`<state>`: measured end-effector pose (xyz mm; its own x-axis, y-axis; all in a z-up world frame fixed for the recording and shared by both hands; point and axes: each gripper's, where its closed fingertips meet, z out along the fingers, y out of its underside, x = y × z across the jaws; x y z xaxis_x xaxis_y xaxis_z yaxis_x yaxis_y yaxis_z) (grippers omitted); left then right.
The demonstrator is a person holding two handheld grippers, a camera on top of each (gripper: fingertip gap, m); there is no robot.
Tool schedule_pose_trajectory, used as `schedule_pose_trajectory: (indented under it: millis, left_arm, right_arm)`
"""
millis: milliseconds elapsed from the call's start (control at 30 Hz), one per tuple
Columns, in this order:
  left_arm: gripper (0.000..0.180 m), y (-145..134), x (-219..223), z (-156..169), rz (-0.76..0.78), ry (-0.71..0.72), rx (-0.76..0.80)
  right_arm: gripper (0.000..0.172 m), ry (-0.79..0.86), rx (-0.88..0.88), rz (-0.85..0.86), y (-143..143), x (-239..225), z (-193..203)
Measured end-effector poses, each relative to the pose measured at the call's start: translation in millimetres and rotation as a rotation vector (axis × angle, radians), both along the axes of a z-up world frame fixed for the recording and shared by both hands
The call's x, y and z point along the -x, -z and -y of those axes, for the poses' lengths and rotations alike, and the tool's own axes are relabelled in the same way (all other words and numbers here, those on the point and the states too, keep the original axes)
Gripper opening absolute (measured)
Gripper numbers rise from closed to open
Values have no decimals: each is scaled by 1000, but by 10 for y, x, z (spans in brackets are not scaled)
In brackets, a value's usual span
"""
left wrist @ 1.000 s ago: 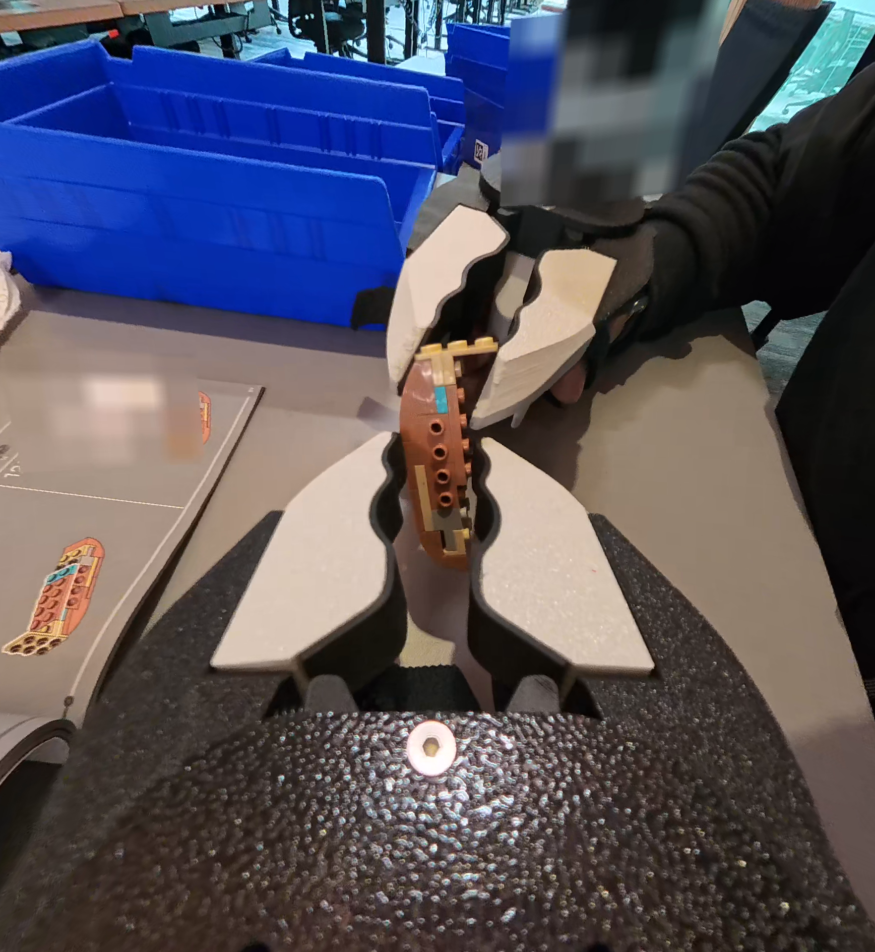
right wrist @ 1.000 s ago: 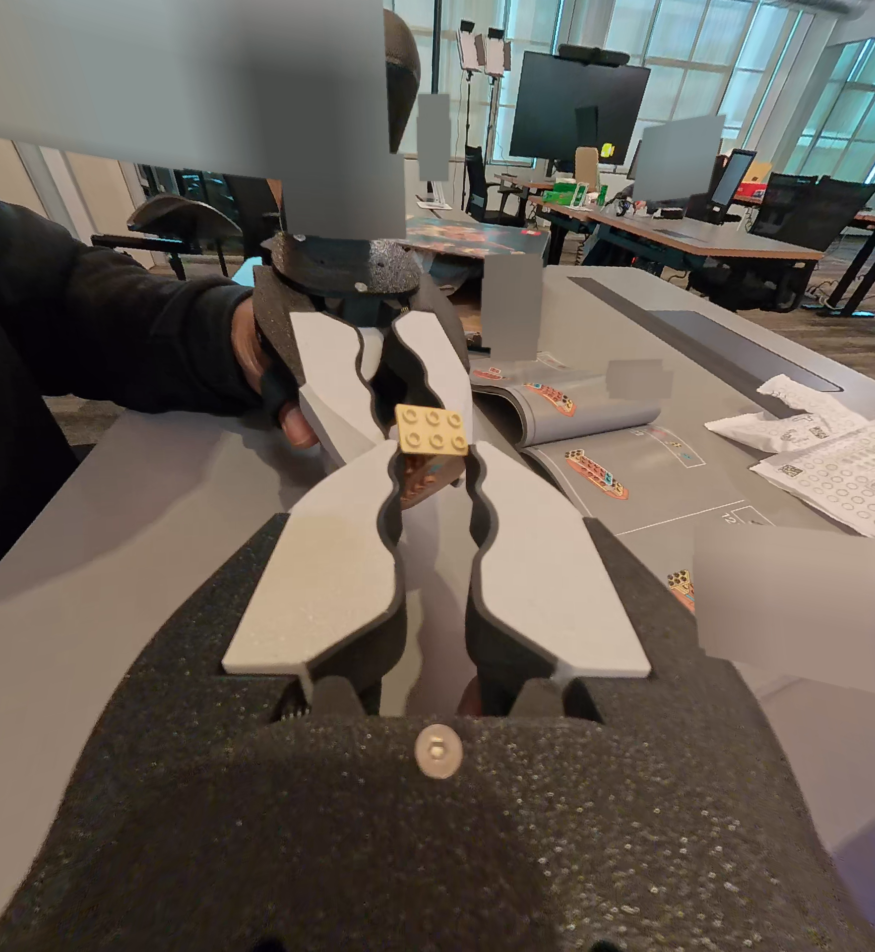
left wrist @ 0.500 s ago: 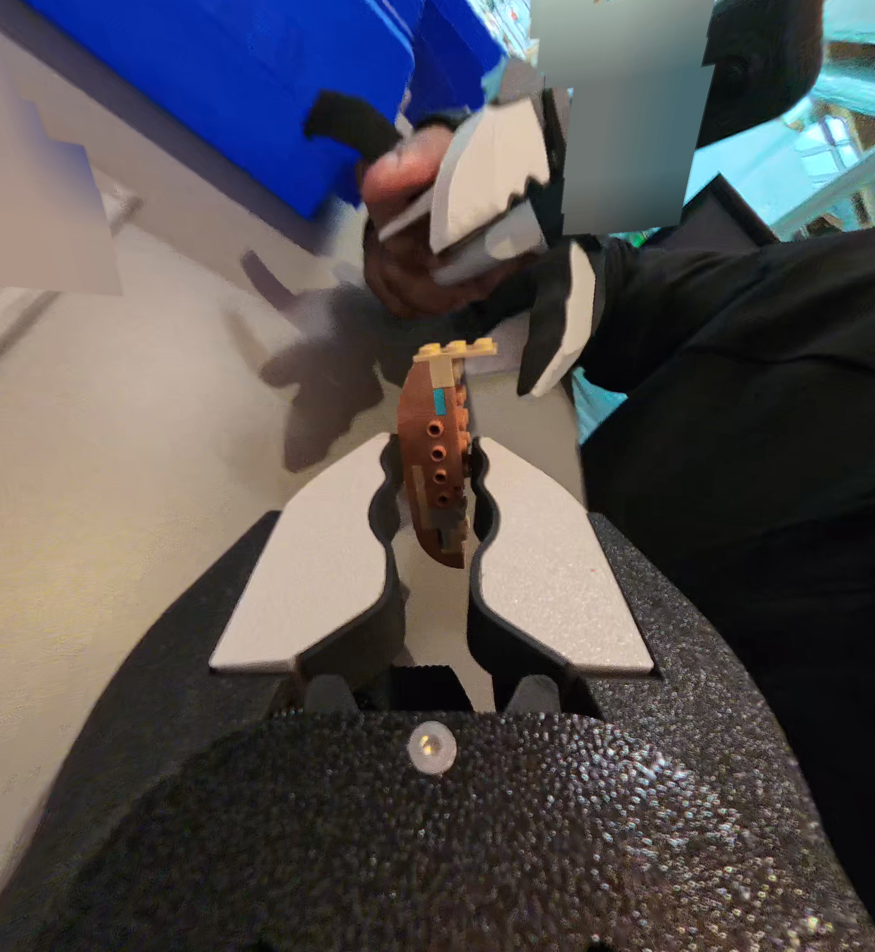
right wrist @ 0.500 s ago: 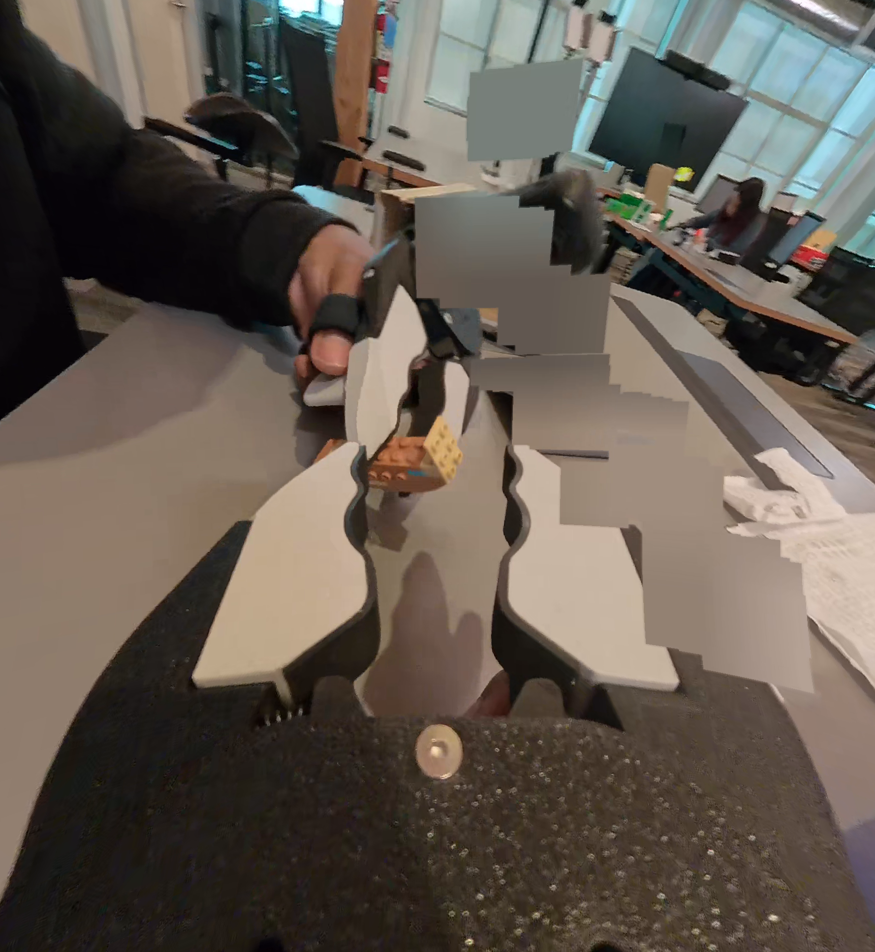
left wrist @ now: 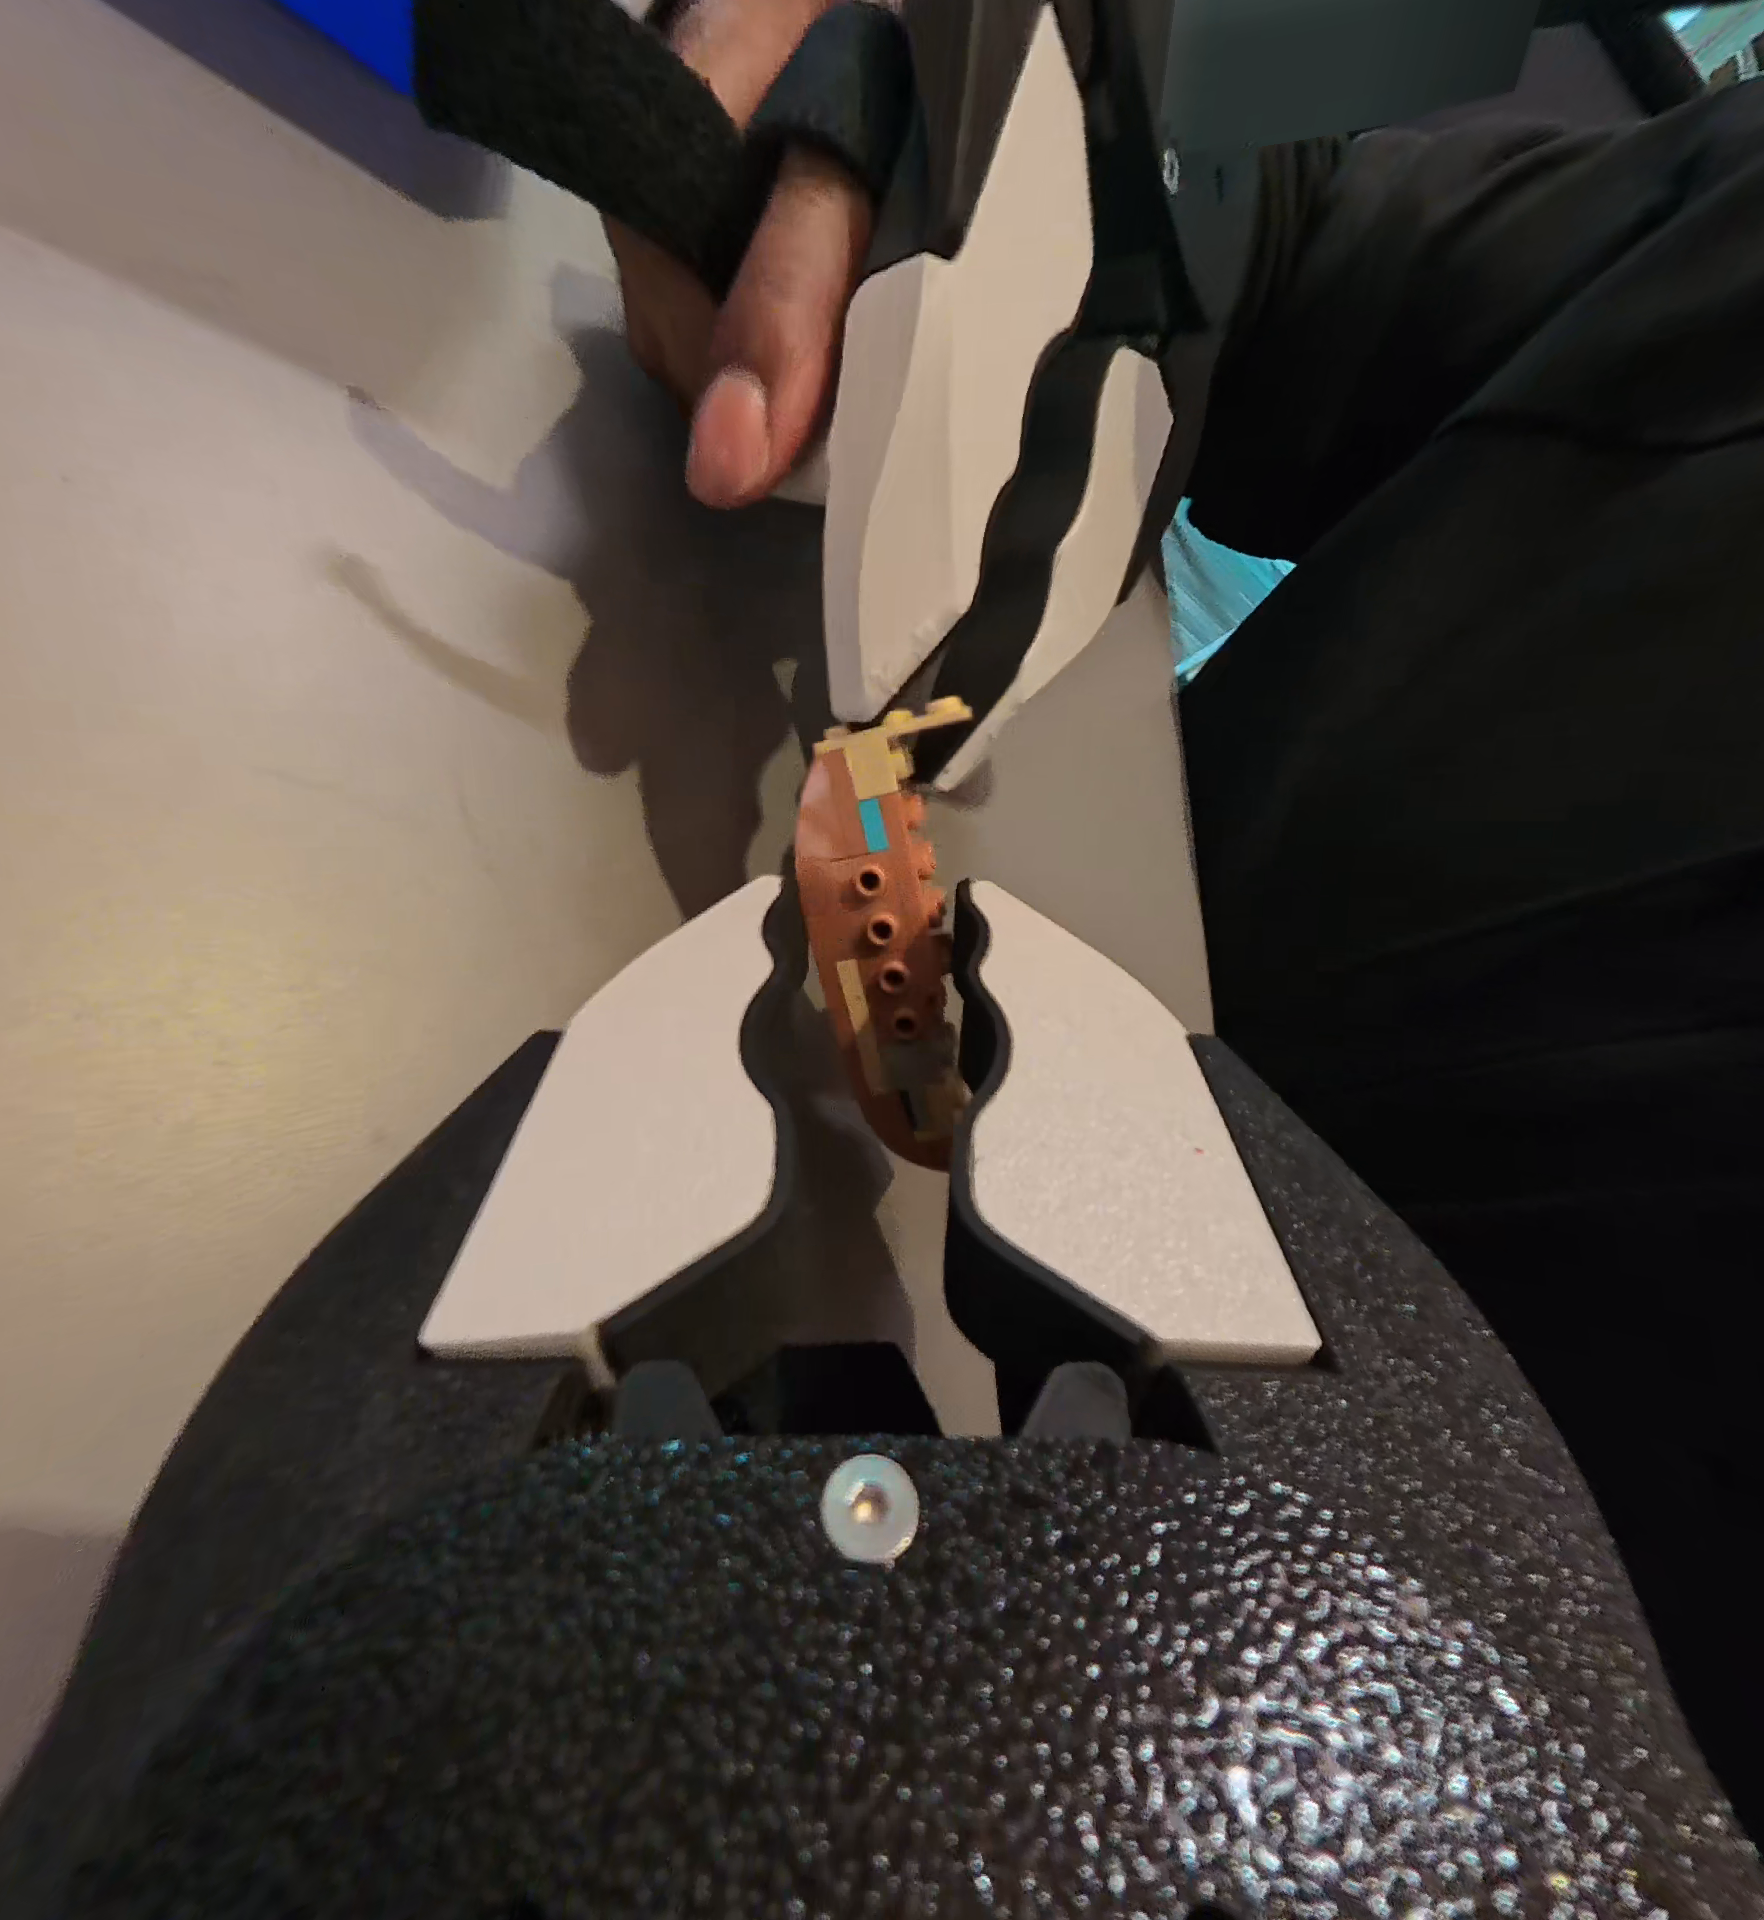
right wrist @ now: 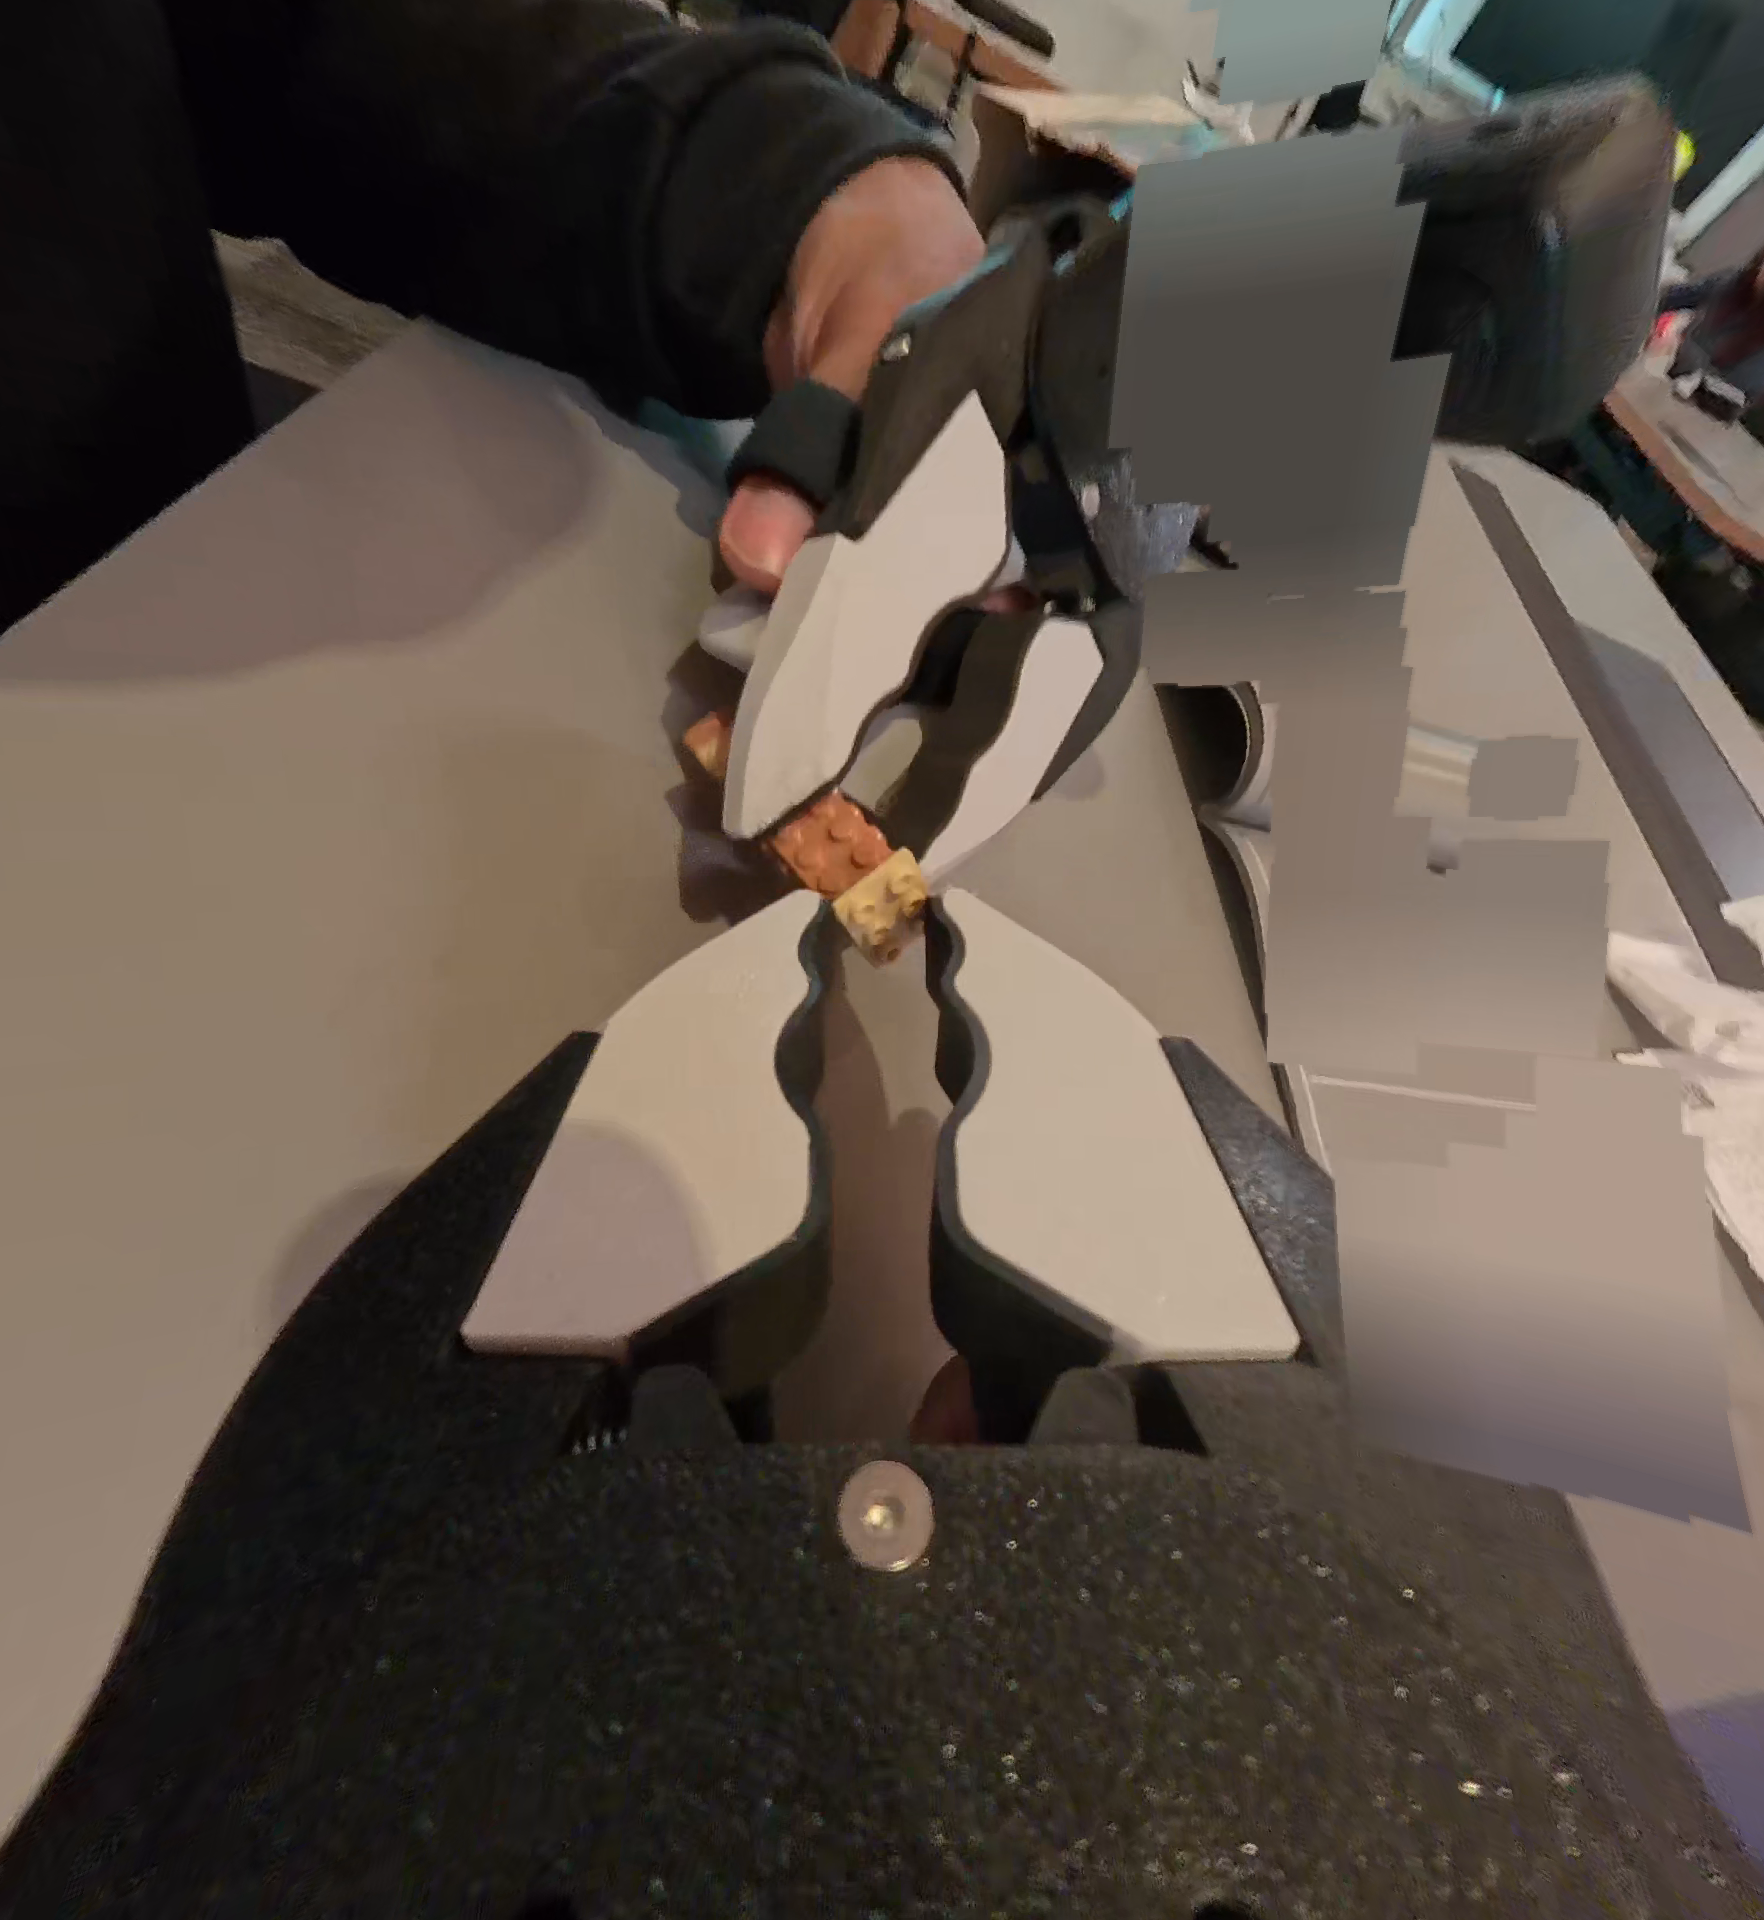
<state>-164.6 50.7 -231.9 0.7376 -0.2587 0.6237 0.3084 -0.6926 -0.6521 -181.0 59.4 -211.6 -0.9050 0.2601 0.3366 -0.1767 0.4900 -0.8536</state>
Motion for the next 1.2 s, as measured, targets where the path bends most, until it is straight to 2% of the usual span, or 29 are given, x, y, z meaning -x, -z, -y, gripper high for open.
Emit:
schedule_pose_trajectory:
  millis: [267, 400, 567, 767, 1000, 1200]
  left_arm:
    - [40, 11, 270, 10, -84, -94, -19]
    - [41, -59, 477, -24, -148, -176, -89]
    - [41, -165, 662, -78, -261, -258, -193]
    - [41, -331, 811, -141, -528, -338, -354]
    - [40, -429, 834, -188, -752, -373, -476]
    - [37, -424, 894, -210, -785, -396, -471]
  right_arm:
    - [14, 145, -135, 93, 247, 90, -107]
    - [14, 192, -126, 140, 261, 142, -152]
    - [20, 193, -72, 169, 212, 152, -180]
    - [31, 242, 40, 156, 61, 223, -220]
    - [18, 331, 145, 28, -135, 269, -279]
    - [18, 316, 183, -5, -201, 171, -272]
